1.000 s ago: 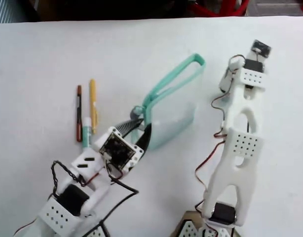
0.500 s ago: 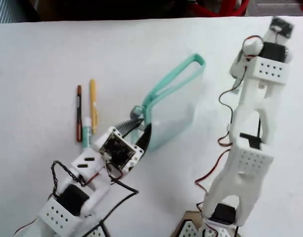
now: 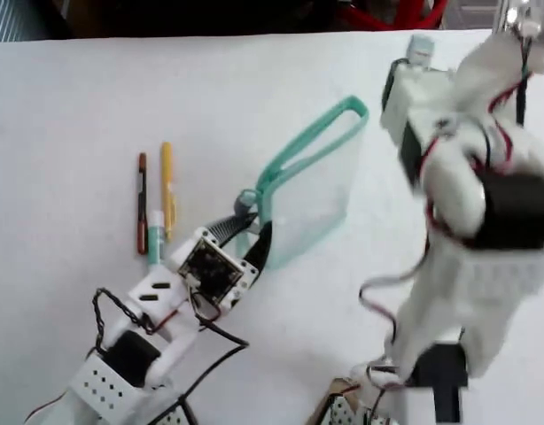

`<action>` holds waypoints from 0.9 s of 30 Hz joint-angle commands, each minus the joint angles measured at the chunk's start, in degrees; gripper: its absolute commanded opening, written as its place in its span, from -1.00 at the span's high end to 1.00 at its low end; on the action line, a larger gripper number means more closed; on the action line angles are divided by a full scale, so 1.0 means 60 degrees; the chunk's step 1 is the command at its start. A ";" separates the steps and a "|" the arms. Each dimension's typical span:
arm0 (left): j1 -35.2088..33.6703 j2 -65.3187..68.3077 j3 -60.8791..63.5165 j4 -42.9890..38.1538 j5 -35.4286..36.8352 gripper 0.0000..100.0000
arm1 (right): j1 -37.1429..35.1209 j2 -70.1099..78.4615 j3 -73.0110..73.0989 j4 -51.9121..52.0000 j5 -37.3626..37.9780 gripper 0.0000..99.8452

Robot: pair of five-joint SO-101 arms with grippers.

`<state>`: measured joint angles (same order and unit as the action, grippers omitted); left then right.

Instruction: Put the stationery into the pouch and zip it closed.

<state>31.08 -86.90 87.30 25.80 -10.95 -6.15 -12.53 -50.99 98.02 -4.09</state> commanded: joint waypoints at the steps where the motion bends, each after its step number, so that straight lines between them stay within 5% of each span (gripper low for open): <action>1: -0.0110 -0.0110 0.0073 -0.0425 0.0103 0.82 | -0.0623 -0.1092 0.0322 -0.0139 0.0703 0.96; 9: -0.0095 -0.0110 0.0103 -0.0469 0.0103 0.82 | -0.1385 -0.3348 0.3414 -0.0681 0.0718 0.96; 20: -0.0081 -0.0110 0.0103 -0.0484 0.0103 0.81 | -0.1443 -0.6147 1.2132 -0.9253 0.2037 0.96; 27: -0.0095 -0.0110 0.0132 -0.0527 0.0161 0.81 | -0.1341 -0.5985 1.4022 -1.1568 0.2022 0.96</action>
<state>30.99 -86.90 88.62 23.96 -10.95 -14.95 -47.34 32.00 33.14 7.25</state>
